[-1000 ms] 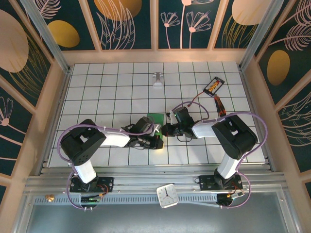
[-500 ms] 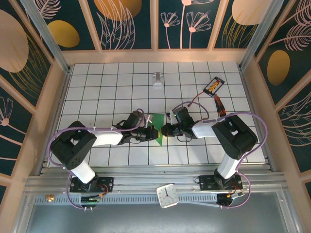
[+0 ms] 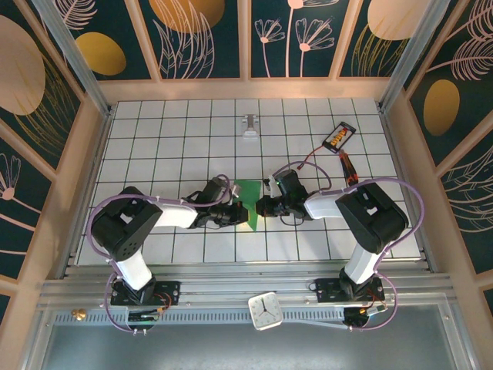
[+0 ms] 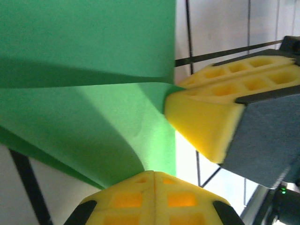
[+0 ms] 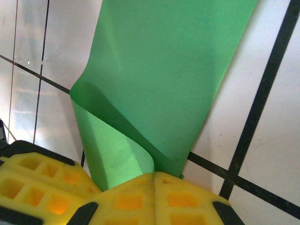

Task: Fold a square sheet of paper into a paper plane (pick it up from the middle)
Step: Third fold the triangle at the center of the table.

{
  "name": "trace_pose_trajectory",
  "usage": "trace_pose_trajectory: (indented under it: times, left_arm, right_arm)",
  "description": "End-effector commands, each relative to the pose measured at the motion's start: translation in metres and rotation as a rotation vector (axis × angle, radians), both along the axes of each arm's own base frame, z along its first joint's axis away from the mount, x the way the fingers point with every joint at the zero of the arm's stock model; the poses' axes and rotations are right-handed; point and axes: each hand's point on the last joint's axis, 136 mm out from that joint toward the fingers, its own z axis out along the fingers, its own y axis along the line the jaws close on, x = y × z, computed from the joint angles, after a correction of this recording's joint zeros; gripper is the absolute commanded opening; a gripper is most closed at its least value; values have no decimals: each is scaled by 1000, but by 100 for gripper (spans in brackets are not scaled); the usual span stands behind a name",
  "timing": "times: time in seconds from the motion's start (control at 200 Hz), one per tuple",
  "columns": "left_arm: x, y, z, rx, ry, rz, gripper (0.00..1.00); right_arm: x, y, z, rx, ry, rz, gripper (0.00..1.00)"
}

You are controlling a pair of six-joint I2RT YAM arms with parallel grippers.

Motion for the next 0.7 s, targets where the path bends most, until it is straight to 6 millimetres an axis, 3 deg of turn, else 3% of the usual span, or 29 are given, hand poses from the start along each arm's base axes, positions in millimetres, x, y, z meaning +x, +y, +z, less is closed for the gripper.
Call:
trace_pose_trajectory:
  times: [0.0,0.145,0.21,0.315,0.691]
  left_arm:
    - [-1,9,-13,64,0,-2,1]
    - [1,5,0,29,-22,-10,3]
    - [8,-2,26,-21,-75,-8,3]
    - [17,-4,41,-45,-104,3,4]
    - [32,7,22,31,-96,10,4]
  right_arm:
    - [-34,-30,-51,-184,137,-12,0]
    - [-35,-31,-52,-186,139,-11,0]
    - [-35,-30,-52,-185,140,-12,0]
    - [-34,-30,-51,-183,137,-9,0]
    - [-33,-29,-50,-183,134,-5,0]
